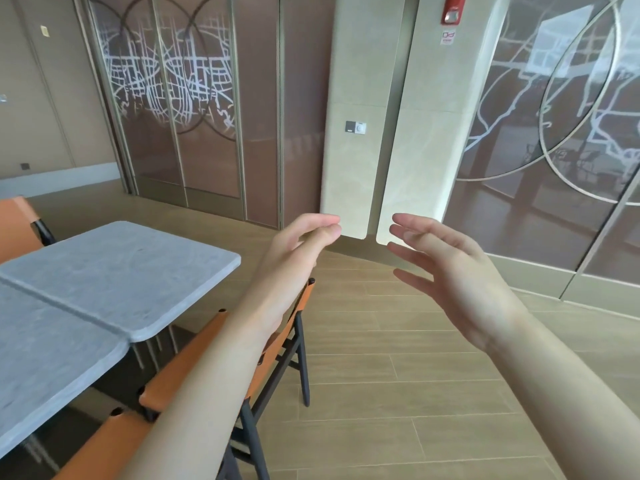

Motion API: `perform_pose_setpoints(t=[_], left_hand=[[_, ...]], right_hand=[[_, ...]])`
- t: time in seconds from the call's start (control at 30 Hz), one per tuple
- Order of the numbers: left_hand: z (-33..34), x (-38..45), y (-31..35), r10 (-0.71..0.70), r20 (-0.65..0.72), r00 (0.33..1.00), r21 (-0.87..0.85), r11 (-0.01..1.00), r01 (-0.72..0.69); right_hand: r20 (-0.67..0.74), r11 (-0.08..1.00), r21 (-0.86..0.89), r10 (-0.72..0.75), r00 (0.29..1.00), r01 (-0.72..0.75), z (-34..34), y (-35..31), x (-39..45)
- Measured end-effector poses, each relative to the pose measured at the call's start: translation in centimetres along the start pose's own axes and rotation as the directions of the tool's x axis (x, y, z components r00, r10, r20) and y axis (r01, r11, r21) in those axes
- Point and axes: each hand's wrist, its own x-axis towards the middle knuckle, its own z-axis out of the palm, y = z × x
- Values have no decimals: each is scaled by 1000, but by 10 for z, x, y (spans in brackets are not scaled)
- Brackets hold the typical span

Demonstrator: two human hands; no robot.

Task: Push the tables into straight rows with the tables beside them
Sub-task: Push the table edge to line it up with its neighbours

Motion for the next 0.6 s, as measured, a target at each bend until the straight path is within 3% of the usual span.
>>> perform_pose_setpoints(t=[0.37,0.6], left_hand=[[136,205,-28,40,-9,999,-44,998,-41],[182,301,-59,24,-16,1000,-23,999,-25]], right_hand=[[42,998,-44,-49,998,51,-128,10,207],[35,1000,-5,-27,999,27,-186,31,304]])
